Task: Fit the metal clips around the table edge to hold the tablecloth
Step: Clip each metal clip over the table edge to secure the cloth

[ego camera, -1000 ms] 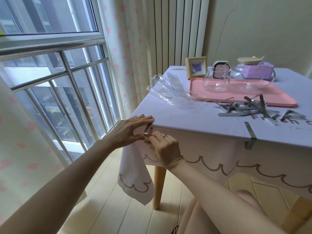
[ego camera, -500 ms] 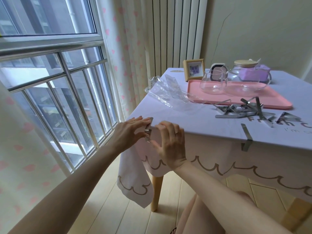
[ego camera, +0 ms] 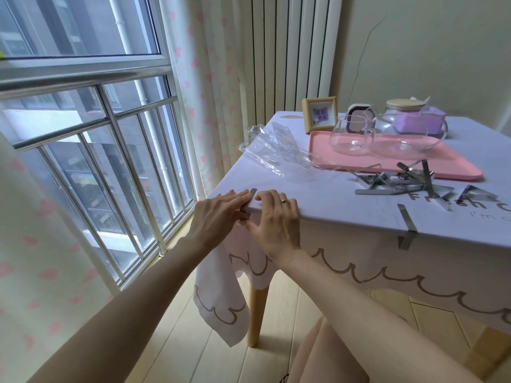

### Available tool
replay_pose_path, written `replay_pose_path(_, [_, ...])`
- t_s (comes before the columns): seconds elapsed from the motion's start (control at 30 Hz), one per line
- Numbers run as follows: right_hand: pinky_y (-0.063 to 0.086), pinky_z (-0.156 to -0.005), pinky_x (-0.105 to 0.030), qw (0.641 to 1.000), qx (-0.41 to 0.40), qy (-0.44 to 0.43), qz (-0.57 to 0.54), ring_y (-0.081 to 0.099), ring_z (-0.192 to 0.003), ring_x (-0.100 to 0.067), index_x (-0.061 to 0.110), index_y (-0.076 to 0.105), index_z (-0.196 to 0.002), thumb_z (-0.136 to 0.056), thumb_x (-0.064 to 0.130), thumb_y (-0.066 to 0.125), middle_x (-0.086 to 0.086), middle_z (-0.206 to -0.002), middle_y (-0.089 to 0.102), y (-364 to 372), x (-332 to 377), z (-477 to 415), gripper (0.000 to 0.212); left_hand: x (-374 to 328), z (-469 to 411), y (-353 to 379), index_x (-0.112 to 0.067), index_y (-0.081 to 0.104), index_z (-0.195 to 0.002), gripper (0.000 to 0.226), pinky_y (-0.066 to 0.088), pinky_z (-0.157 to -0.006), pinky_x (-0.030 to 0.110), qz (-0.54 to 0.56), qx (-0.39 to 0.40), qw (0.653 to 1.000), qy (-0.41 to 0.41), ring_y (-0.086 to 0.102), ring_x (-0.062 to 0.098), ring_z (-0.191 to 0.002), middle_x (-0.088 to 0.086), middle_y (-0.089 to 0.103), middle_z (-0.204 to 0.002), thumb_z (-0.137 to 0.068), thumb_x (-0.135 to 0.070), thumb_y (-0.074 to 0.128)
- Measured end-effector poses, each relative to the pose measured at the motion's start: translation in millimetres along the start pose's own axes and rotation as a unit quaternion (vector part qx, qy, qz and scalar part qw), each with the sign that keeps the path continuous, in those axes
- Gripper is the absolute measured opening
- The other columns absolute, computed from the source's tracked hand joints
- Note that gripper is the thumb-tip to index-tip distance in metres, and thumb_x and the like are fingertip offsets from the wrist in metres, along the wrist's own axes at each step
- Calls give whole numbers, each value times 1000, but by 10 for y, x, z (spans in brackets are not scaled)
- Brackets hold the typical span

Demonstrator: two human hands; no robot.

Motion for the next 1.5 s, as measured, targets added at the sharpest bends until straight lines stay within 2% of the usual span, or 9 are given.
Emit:
replay_pose_path(0.17, [39,-68,-29,1000,10,-11,27,58,-73,-22,13,58,-93,-62,46,81,-3,-87,61,43,-37,-10,51,35,-50,35,-21,67,-93,37,42,-39,24,-34,25,997,-59,64,24,-52,-1,71,-70,-80,-47,43])
replay_pose_path(0.37, [47,-66,-30,999,11,-27,33,59,-71,-21,12,60,-93,-63,45,82,-5,-86,63,58,-29,-10,50,7,-46,22,-16,70,-86,18,37,-42,21,-40,20,996,-81,62,22,-49,2,69,-65,-73,-25,77])
replay_pose_path(0.57, [46,-65,-31,997,12,-47,66,56,-71,-21,14,61,-90,-66,47,79,-3,-83,62,68,-16,-17,45,16,-53,-4,-17,69,-85,15,35,-43,20,-35,9,996,-81,60,23,-46,1,67,-61,-74,-23,76])
replay_pose_path(0.8, [43,-65,-31,995,31,-68,72,55,-73,-21,16,62,-89,-69,45,76,-1,-82,61,67,-20,-21,38,58,-52,60,-19,68,-102,33,52,-49,30,-16,62,996,-60,70,26,-78,2,73,-93,-80,-42,62])
replay_pose_path(0.87, [44,-66,-32,994,44,-72,70,56,-75,-20,17,62,-90,-71,45,75,-1,-84,61,85,-34,-22,37,72,-68,152,-18,62,-119,45,54,-77,43,-13,97,994,-40,59,27,-115,5,61,-126,-81,-42,63])
replay_pose_path(0.93, [44,-66,-33,994,55,-72,66,56,-76,-21,17,62,-91,-71,46,74,-1,-85,62,101,-41,-26,38,94,-56,249,-14,51,-133,56,38,-103,52,46,144,988,-40,42,30,-131,7,47,-140,-84,-42,57])
replay_pose_path(1.17, [45,-65,-33,992,67,-83,71,57,-76,-22,16,63,-91,-68,41,77,-3,-85,62,104,-30,-30,37,78,-95,173,-15,58,-127,52,54,-75,44,53,145,987,-37,56,32,-117,3,58,-129,-79,-32,69])
replay_pose_path(1.33, [47,-66,-34,990,83,-80,76,58,-78,-22,15,63,-93,-69,40,77,-3,-86,63,131,-37,-22,37,74,-106,179,-15,61,-124,53,56,-69,44,48,157,986,-33,59,33,-113,3,61,-125,-76,-33,71])
replay_pose_path(1.5, [47,-69,-35,990,121,-70,23,58,-81,-23,15,64,-96,-70,33,78,-3,-90,64,121,-67,-40,34,53,-127,203,-18,47,-137,55,48,-90,43,50,200,977,-57,45,27,-130,1,47,-141,-86,-37,60])
Point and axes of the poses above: each hand's wrist, its own z-axis away from the middle knuckle, its own y-axis out of the palm, x = y × z, the point moved 9 cm from there along -z, towards the middle knuckle
